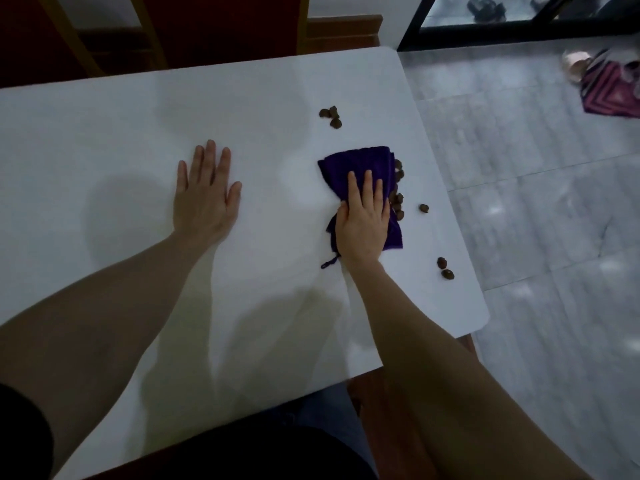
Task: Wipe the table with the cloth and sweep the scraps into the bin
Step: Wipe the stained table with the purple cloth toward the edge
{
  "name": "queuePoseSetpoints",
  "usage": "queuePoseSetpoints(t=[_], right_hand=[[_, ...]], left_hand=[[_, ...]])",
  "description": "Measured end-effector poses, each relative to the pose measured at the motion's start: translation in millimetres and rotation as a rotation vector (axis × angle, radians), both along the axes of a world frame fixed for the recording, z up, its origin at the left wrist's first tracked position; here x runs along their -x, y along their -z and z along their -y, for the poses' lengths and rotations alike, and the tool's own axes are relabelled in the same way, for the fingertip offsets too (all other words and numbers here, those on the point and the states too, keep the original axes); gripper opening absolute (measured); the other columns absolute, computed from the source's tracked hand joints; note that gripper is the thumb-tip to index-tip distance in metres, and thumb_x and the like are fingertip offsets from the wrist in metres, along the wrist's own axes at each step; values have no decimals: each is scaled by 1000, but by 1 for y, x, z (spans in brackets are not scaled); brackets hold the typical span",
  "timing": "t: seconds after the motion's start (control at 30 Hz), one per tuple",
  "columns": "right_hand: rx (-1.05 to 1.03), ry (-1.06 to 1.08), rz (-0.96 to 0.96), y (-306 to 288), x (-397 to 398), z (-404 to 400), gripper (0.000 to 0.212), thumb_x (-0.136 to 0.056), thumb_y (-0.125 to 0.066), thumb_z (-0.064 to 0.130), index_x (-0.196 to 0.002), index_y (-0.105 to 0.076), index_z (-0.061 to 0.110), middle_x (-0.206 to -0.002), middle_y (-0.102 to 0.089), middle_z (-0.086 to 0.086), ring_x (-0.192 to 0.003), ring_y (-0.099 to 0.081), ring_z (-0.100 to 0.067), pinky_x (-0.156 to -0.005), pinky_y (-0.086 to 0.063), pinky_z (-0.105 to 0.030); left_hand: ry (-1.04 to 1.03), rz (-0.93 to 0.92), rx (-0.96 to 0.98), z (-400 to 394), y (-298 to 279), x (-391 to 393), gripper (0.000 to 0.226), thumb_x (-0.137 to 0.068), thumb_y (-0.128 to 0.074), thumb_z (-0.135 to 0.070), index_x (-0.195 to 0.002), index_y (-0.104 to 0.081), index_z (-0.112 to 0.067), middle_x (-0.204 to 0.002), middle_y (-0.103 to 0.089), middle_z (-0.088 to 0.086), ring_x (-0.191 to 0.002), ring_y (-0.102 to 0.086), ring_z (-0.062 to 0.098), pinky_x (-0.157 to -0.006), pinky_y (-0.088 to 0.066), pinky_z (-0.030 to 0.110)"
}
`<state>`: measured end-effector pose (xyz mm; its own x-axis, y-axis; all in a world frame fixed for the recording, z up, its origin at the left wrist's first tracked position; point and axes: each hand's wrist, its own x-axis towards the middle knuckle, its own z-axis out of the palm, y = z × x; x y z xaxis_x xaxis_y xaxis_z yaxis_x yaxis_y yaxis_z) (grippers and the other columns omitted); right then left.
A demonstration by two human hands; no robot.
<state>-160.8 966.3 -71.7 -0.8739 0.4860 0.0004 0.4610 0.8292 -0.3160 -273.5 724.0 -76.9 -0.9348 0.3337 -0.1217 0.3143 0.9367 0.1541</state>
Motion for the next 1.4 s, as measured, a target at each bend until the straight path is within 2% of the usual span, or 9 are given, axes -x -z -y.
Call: queuePoseSetpoints(t=[0.23,0.4,0.47,0.6,0.73,0.9,1.03,1.17,1.4], right_hand=[[23,157,1,-3,-34,-30,52,-104,-34,26,-155,-26,25,-164,-18,-4,-152,-11,-25,-122,-9,-45],[35,164,-3,-3,-42,-32,52,-104,-35,25,-156,-26,22,-164,-17,-5,-152,-9,-26,-123,-9,-47],[17,90,5,-4,-45,-24,52,-104,-36,25,-155,-26,21,-164,-19,-5,-152,-10,-27,-123,-11,-47],[16,-189,-36,-4,-37,13,51,-103,-42,22,-154,-32,19,-162,-25,-6,-151,-14,-26,-122,-16,-47],[30,-453,-65,-1,-1,56,52,-101,-47,18,-152,-37,19,-160,-30,-6,-150,-19,-27,-123,-13,-42],[-4,-568,-34,-1,76,81,54,-100,-45,21,-152,-35,21,-160,-30,-5,-150,-19,-28,-122,-13,-42],[-22,-533,15,-2,140,80,55,-100,-40,24,-154,-31,24,-162,-25,-5,-151,-16,-28,-122,-9,-43],[-42,-374,73,-2,188,65,54,-103,-29,31,-156,-22,26,-164,-16,-4,-152,-8,-27,-123,-5,-46],[-59,-116,160,-6,205,31,60,-103,-21,45,-158,-7,25,-166,-2,-8,-152,3,-29,-121,7,-49]], left_hand=[[1,10,-12,0,-1,0,63,-104,-23,-42,-160,-6,-18,-168,0,7,-155,1,24,-125,1,45],[0,11,-23,-1,-2,0,63,-104,-25,-42,-159,-7,-18,-168,-2,7,-155,0,24,-125,-1,46],[9,19,-42,1,-3,1,63,-104,-26,-42,-159,-9,-18,-168,-3,7,-155,-1,24,-125,-1,45],[46,-3,-89,10,-5,19,60,-104,-28,-39,-159,-17,-17,-167,-8,7,-155,-5,23,-125,-3,43],[35,-45,-52,23,-11,54,59,-104,-19,-37,-159,-10,-16,-167,-4,8,-155,-1,23,-126,-2,45],[32,-48,-40,42,-10,88,59,-104,-18,-34,-159,-11,-14,-167,-7,11,-154,-4,26,-125,-3,46],[16,-40,-24,48,-2,90,59,-105,-17,-36,-159,-9,-15,-167,-6,10,-154,-4,26,-125,-4,46],[11,-42,-22,46,-2,90,59,-105,-17,-38,-159,-8,-17,-167,-5,8,-154,-3,24,-125,-3,44],[11,-29,-21,48,-2,89,59,-104,-19,-38,-159,-8,-18,-168,-4,7,-155,-1,23,-126,-3,45]])
